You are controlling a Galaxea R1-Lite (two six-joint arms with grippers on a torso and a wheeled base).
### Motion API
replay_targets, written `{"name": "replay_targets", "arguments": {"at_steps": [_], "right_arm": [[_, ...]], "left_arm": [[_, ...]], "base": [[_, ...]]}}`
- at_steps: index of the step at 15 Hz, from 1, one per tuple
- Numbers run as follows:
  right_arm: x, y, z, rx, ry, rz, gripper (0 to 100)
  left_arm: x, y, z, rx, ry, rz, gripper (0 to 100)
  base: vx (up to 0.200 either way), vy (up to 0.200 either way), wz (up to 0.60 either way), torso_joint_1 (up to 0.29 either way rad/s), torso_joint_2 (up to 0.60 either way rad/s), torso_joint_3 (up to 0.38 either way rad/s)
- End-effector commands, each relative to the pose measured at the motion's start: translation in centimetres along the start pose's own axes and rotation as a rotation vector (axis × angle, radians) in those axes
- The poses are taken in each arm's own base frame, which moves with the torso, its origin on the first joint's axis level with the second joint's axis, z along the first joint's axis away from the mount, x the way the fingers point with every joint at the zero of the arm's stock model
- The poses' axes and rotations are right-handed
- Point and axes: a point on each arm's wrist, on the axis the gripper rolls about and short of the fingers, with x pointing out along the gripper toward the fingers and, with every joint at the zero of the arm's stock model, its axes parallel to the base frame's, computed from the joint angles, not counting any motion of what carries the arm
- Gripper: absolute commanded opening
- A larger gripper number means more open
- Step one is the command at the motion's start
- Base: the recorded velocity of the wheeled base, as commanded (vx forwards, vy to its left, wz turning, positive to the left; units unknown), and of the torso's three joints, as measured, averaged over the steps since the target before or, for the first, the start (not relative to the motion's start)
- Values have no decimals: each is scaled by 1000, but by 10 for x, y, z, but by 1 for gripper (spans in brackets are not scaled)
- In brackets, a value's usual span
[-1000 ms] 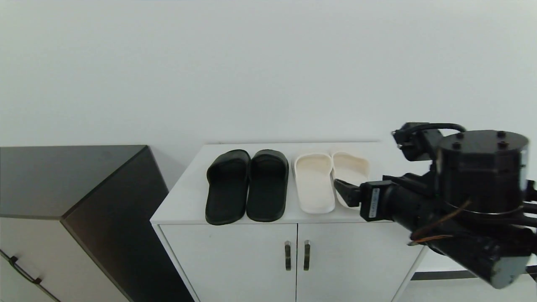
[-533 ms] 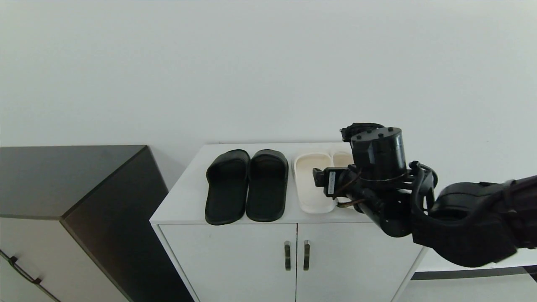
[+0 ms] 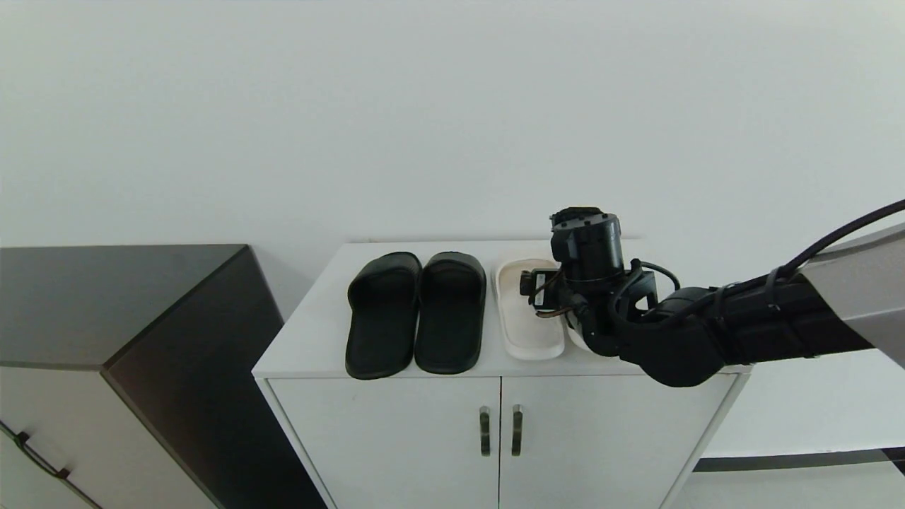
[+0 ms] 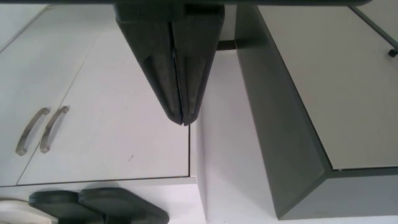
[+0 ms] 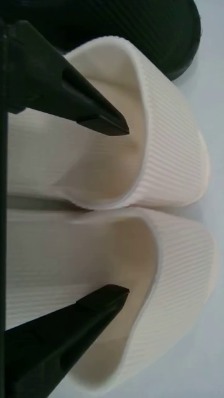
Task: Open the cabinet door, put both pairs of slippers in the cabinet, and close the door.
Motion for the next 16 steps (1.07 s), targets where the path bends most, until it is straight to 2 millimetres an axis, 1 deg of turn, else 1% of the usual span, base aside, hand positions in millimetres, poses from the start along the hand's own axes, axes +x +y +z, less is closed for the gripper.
{"name": "replay_targets", "arguments": {"at_steps": [1,3,4,9,12,14,16], "right_arm": [[14,5,-6,-19,1,-7,100],[20,7,-4,-37,-9,-11,100],[20,8,-2,-34,-15,-8,0],[17,7,5,-43,-37,-37,0],[4,2,21,-29,-62,-32,0],[-20,-10,31,-90,-68,-22,0],[-54,-13,36,-105,-65,50,0]], "left_arm": [[0,0,0,-1,1,0,0],[0,0,0,-2,1,0,0],[0,0,0,-2,3,-1,0],[0,0,0,-4,1,0,0],[0,0,0,-10,1,-1,0],[0,0,0,-10,1,0,0],[0,0,0,-10,1,0,0]], "base": [[0,0,0,0,0,0],[0,0,0,0,0,0],[0,0,0,0,0,0],[0,0,0,0,0,0],[0,0,0,0,0,0],[0,0,0,0,0,0],[0,0,0,0,0,0]]}}
